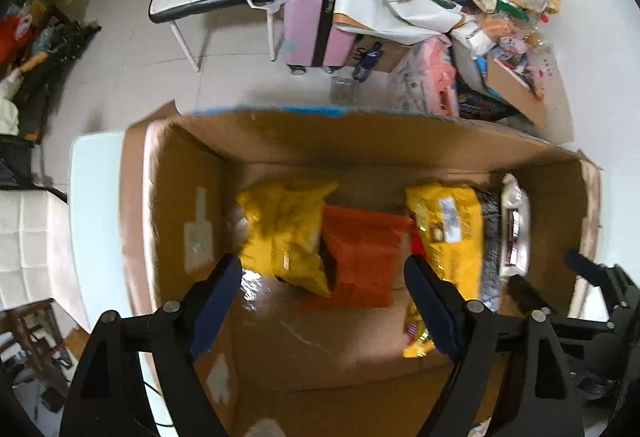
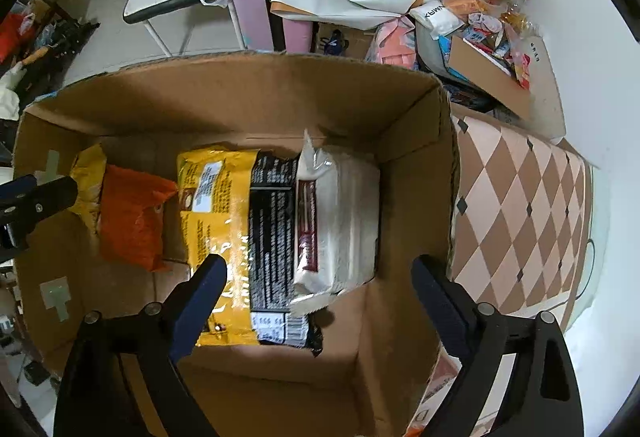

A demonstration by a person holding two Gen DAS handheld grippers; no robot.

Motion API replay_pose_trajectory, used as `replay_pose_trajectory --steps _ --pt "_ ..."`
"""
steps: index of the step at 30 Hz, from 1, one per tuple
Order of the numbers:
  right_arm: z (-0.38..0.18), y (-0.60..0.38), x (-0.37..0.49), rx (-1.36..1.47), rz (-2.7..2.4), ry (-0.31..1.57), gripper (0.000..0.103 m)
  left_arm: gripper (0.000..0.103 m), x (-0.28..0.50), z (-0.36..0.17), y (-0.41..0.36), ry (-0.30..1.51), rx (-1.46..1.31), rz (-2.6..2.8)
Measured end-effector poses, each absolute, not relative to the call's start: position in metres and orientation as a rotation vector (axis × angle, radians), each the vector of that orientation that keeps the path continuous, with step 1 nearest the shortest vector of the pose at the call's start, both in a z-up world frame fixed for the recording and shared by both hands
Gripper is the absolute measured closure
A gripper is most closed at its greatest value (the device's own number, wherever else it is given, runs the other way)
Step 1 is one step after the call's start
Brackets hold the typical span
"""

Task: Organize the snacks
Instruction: 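Carry both packets into the box and open both tools, then move both tools back over the remaining snacks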

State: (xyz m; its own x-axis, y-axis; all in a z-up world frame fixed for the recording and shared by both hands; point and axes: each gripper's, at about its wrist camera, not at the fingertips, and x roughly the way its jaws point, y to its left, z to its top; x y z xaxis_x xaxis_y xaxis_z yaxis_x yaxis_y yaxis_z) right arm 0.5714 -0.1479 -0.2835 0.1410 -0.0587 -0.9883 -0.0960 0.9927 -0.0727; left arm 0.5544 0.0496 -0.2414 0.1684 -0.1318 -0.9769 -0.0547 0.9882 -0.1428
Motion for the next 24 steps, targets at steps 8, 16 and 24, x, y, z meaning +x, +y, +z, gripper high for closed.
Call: replay_pose_trajectory --steps 8,16,24 --pt "-0.277 -0.148 0.534 -0.047 0.067 1.402 0.007 0.02 0.516 -0.231 0.044 1.309 -0.153 -0.064" --pt "-0.26 -0.146 0.483 -0.003 0.116 1.338 0.002 0.006 0.471 -0.209 0.039 1.207 -0.096 -0.065" --pt "-0.213 -0.151 0.433 0.0 0.083 1.187 0.002 0.006 0.415 -0.177 0.04 1.104 -0.107 -0.055"
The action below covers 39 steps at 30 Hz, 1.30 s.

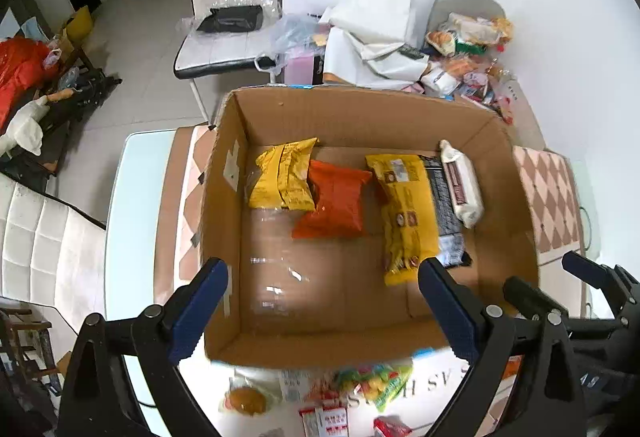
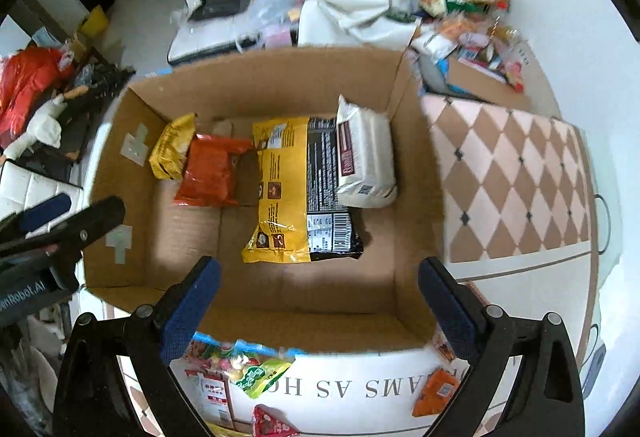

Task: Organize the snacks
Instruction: 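Move both tools back over the remaining snacks, then grasp the spicy-strip packet with the left tool while the right tool grasps the fruit-candy bag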

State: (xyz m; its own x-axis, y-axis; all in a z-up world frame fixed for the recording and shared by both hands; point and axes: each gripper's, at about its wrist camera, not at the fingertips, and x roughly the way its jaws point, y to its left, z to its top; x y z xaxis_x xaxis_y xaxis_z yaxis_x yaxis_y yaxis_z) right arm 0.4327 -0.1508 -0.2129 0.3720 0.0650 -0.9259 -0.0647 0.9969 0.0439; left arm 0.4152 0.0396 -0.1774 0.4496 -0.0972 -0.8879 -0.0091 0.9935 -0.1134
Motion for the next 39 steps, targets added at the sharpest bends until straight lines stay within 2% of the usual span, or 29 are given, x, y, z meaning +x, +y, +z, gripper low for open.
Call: replay_pose_trajectory --steps 13,19,22,30,35,39 --pt "-0.145 -0.168 0.347 0.031 0.109 1.051 0.002 0.006 0.334 -0.121 0.027 0.986 -0.103 -0.065" --pt "-0.138 -0.172 0.316 0.069 0.156 1.074 0.002 0.006 0.304 -0.121 0.027 0.989 -0.076 -0.018" --pt "-0.167 -0.17 0.299 0.089 0.189 1.166 0.002 0.006 0.288 -0.146 0.031 1.054 -0.077 0.01" --pt "-0.297 -0.162 0.266 0.162 0.283 1.479 0.002 0.006 0.264 -0.272 0.047 1.359 -0.127 0.084" --pt "-0.328 -0.153 0.284 0.044 0.285 1.488 0.002 0.006 0.269 -0.335 0.043 1.475 -0.181 0.059" --pt "-0.33 -0.153 0.297 -0.04 0.275 1.466 0.002 0.006 0.28 -0.369 0.028 1.541 -0.187 0.027"
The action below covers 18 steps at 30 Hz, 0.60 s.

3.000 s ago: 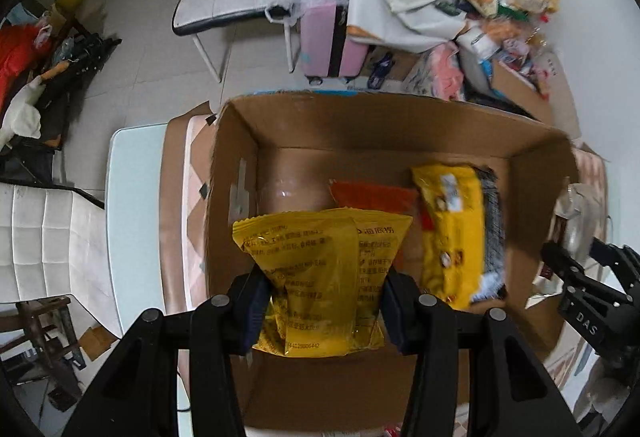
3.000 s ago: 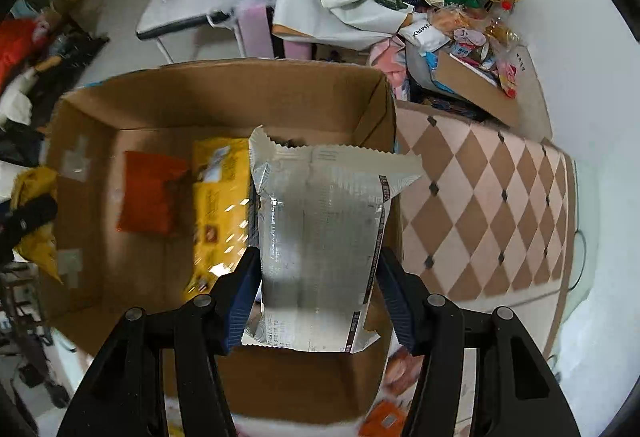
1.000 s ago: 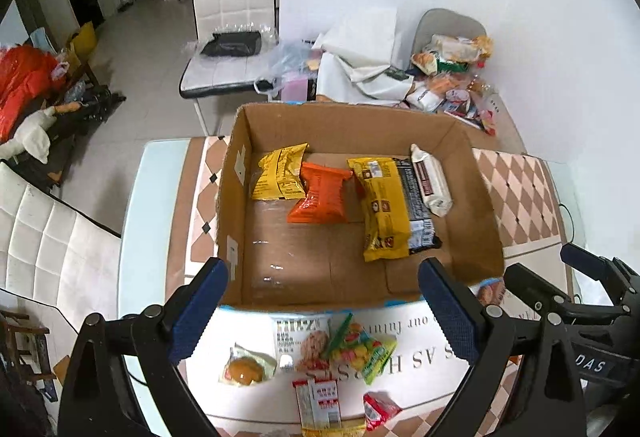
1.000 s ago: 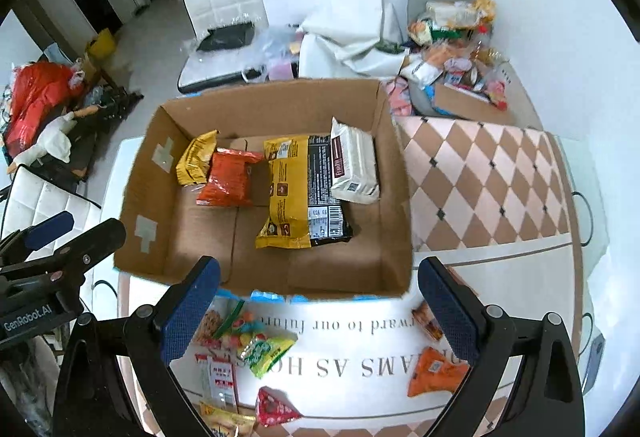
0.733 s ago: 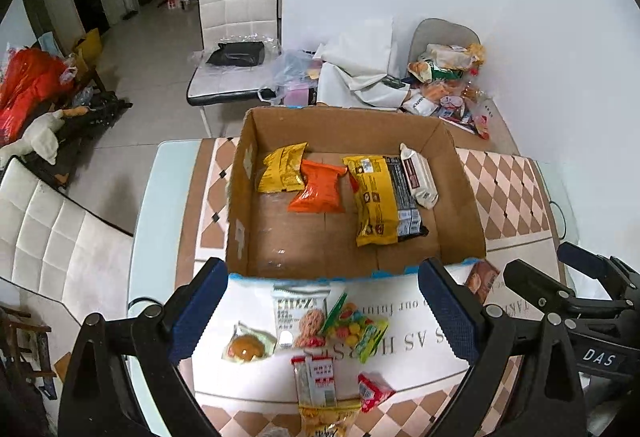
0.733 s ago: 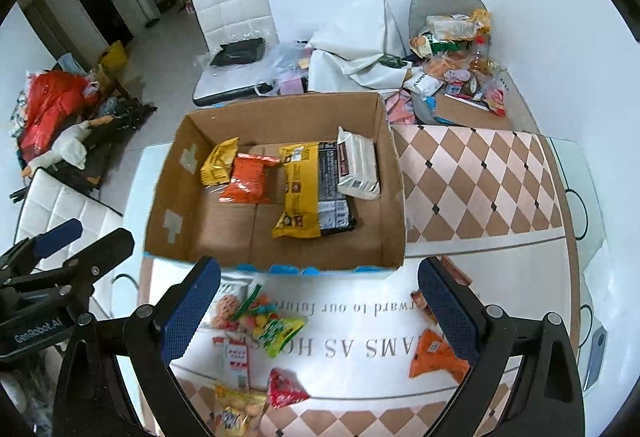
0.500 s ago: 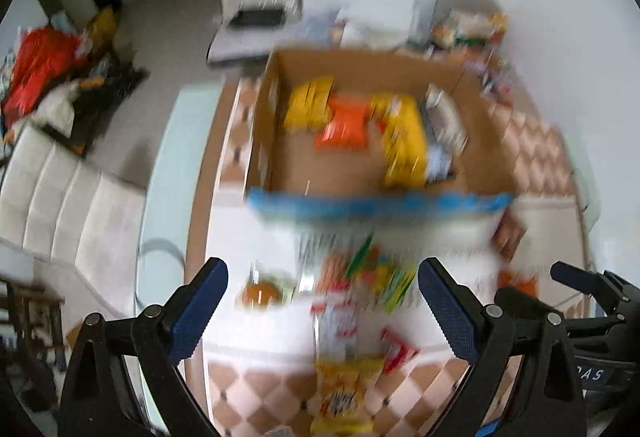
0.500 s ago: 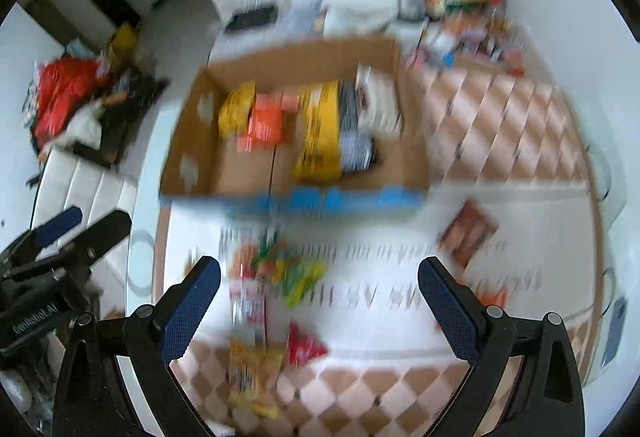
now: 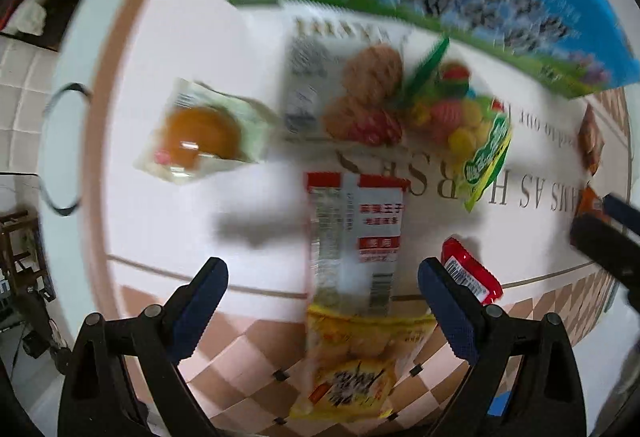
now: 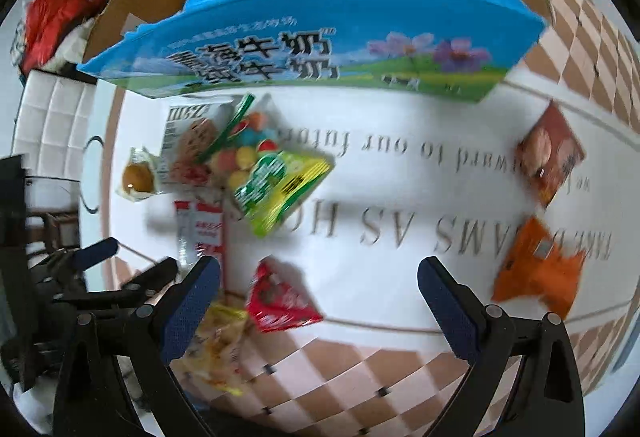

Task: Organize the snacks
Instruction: 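Grasp the spicy-strip packet with the left tool while the right tool grasps the fruit-candy bag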

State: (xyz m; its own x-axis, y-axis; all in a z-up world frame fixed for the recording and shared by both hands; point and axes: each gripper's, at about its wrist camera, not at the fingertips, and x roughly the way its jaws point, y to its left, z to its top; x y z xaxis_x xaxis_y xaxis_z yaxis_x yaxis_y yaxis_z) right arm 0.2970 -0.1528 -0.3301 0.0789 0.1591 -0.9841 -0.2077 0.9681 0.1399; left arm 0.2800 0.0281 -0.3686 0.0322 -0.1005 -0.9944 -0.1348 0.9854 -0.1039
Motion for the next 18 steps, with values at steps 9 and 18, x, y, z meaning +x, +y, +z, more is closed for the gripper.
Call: replay_pose_trajectory --steps 9,18 --pt "-0.322 -0.142 0.322 -0.184 0.335 1.427 0.002 0.052 0.28 -0.382 0.008 1.509 -0.076 0.049" --pt "-0.363 -0.055 0.347 -0.52 0.443 1.411 0.007 0.053 0.261 -0.39 0.042 1.509 -0.153 0.126"
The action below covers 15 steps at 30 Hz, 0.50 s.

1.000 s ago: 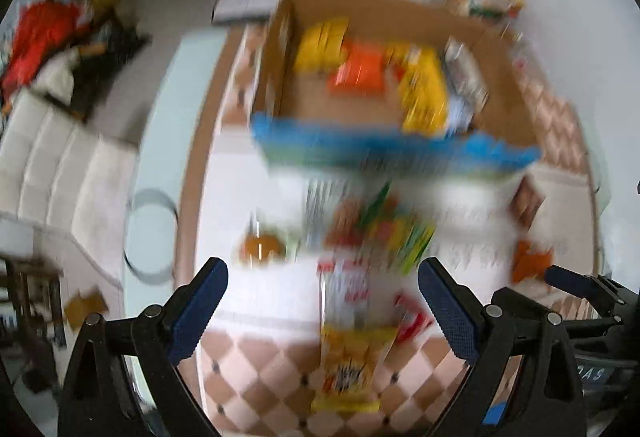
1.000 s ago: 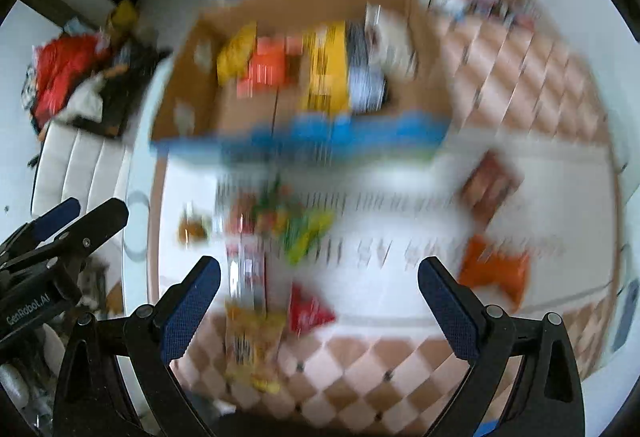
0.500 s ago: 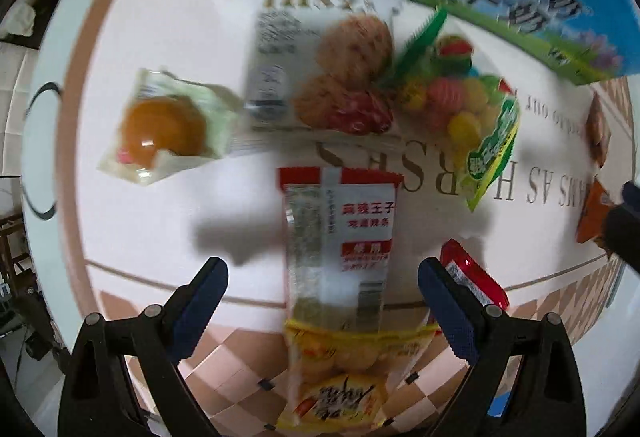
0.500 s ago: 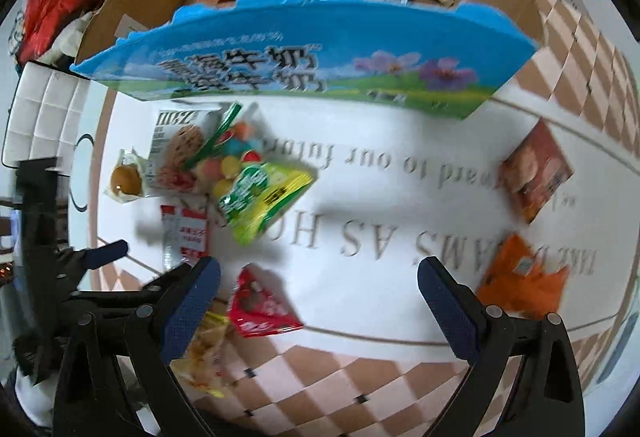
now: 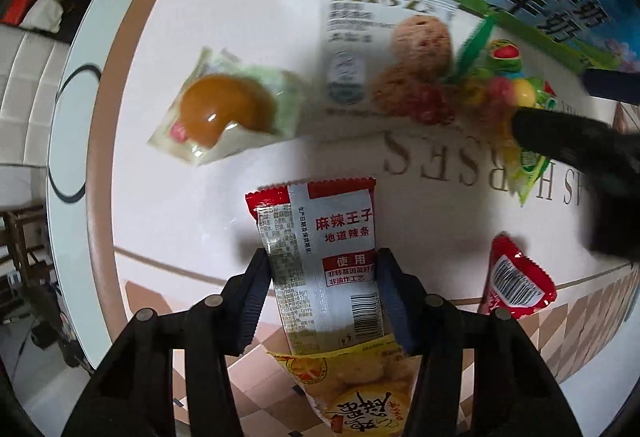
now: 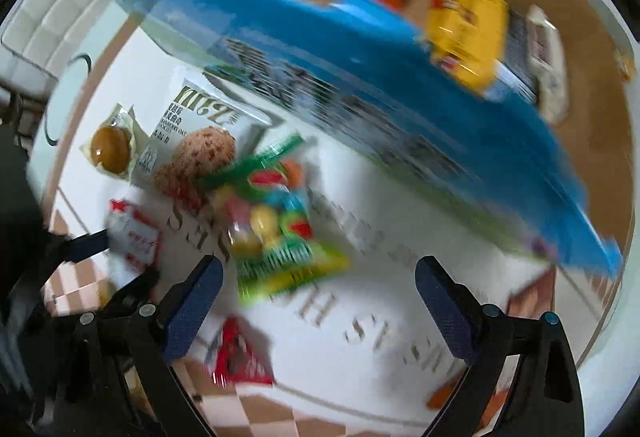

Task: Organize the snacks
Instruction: 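Grasp the spicy-strip packet with the left tool while the right tool grasps the fruit-candy bag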

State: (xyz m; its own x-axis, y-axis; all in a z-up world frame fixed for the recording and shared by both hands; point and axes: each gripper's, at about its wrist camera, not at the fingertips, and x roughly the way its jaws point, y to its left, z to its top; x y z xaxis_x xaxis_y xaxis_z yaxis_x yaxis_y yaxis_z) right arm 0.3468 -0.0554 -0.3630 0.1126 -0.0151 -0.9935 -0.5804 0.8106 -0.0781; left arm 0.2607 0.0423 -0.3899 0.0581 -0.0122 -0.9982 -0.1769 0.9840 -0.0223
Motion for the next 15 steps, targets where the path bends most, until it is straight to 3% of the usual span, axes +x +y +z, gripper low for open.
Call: replay_pose_trajectory --steps 2,4,15 --pt "-0.375 -0.044 0.351 -0.539 0.453 1.43 0.019 0.053 0.257 -0.392 0.046 1.509 -0.168 0.131" --pt "-0.384 -0.04 0.352 -0.517 0.45 1.46 0.043 0.053 0.255 -0.393 0.053 1.507 -0.186 0.134" --pt "-0.403 -0.12 0.308 -0.199 0.221 1.673 0.049 0.052 0.262 -0.402 0.077 1.516 -0.214 0.107"
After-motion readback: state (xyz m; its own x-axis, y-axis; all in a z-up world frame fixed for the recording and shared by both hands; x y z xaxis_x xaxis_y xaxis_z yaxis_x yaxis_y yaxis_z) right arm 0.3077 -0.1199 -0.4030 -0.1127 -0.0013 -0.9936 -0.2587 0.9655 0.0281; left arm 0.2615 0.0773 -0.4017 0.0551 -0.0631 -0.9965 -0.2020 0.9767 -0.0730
